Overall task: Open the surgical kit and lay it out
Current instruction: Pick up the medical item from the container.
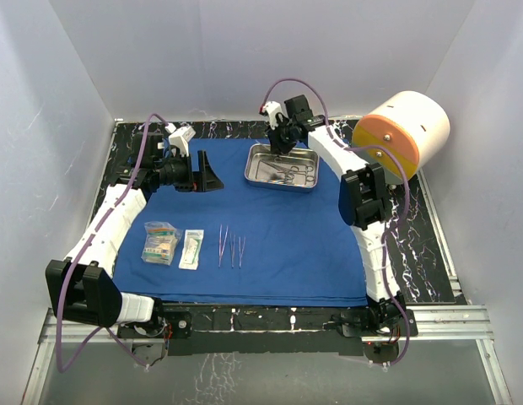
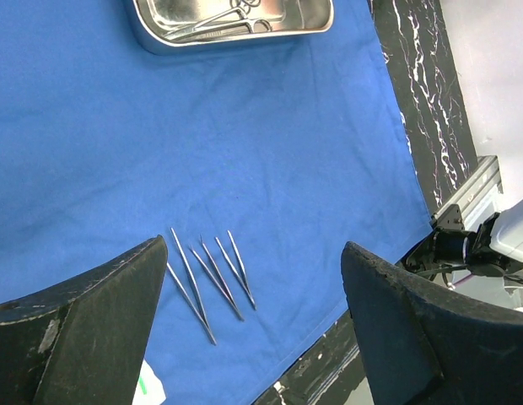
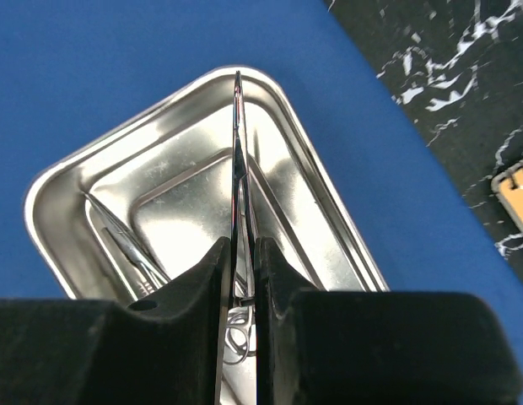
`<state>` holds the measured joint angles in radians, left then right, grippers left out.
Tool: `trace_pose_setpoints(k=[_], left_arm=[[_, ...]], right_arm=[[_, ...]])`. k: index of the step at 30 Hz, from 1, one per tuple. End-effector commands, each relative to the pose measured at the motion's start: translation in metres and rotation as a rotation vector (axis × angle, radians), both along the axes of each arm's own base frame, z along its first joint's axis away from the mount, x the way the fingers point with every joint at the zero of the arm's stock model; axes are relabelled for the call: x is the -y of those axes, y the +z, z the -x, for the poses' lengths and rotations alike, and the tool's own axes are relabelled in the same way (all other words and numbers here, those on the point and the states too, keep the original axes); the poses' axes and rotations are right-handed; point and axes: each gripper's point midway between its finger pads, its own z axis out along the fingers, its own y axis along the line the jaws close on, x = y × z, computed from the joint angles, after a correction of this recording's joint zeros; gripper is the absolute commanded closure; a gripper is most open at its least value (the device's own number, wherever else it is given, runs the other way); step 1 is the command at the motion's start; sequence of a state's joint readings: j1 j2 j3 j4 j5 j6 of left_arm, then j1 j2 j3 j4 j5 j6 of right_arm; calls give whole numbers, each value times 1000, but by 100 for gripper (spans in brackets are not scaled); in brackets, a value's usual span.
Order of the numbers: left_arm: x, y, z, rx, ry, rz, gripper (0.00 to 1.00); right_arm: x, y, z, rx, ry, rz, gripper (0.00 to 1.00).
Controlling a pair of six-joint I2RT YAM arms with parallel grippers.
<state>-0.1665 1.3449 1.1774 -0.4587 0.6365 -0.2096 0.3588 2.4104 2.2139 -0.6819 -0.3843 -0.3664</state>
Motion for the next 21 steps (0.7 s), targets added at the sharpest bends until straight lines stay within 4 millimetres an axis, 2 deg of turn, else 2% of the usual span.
trace_pose_setpoints(k=[1, 6, 9, 12, 14, 17, 20, 21], left_arm=[[-2, 16, -9, 32, 16, -5, 17], [2, 25, -29, 52, 46, 27, 20], [8, 37, -44, 82, 76, 84, 26], [16, 49, -64, 94, 110, 154, 33], [24, 56, -77, 78, 124, 200, 36], [40, 63, -93, 32, 134, 280, 40], [61, 69, -104, 8, 119, 336, 41], [68, 71, -106, 10, 110, 343, 41]], right_arm=[[-6, 94, -5, 151, -40, -119, 100], [-6, 122, 12, 156, -99, -189, 100], [-5, 138, 25, 193, -161, -211, 100], [-2, 145, 42, 215, -230, -222, 100], [-3, 164, 55, 252, -250, -251, 100], [-3, 175, 71, 276, -279, -272, 100], [-3, 177, 80, 282, -303, -275, 100], [-2, 186, 86, 293, -307, -288, 100]])
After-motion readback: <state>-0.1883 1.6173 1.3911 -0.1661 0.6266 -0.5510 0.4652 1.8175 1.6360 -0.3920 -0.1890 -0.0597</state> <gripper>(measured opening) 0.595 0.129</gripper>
